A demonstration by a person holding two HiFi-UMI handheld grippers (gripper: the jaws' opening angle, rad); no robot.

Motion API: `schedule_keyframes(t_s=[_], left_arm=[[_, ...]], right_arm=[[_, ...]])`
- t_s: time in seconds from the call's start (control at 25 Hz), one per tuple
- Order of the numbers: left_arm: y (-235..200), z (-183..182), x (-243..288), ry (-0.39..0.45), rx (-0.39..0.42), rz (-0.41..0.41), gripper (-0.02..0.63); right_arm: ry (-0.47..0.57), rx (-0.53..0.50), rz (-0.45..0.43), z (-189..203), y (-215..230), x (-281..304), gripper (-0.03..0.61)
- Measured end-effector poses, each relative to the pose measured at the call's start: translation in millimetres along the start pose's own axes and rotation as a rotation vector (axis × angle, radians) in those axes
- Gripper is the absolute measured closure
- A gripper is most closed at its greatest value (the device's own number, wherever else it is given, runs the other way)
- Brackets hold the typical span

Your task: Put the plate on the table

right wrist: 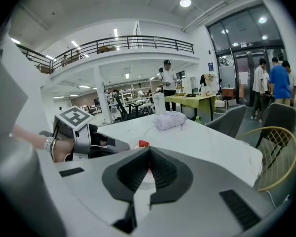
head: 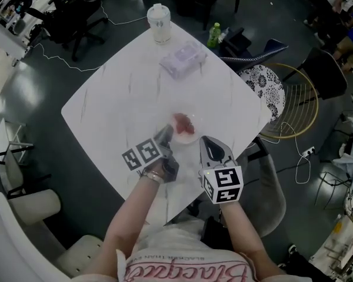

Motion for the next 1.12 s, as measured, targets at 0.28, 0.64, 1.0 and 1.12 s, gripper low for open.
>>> schedule_keyframes(t_s=[0.28,0.64,1.0,1.12], left_arm=[[-9.6,-3.8,17.4,0.008,0.129,-0.070,0.598],[-9.2,-7.7,35.0,-0.079,0.482,-0.200,0.559],[-13.2,-9.6,42.7,-0.170,0.602,-0.236,0.534],[-12.4,-13.3,36.0,-0.165,0.700,-0.249,0.532]], right_arm=[[-0.022,0.024,0.013,10.0,10.1,2.2,0.575],[-0.030,0.037,-0.002,14.7,4.9,2.8,0.575],[-0.023,0.031,-0.005,8.2,-2.8,-3.0,0.575],[-0.012,0.029,0.000,6.0,-4.8,-8.6,0.575]])
Point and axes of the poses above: the fingertips, and each gripper's own axes: x forward along the fingers, y to its right, z out of its underside, the point moved 9 cm from there along -x, backward along the fingers, and after that the axes turned 12 degrees about y, right-handed, at the moved point
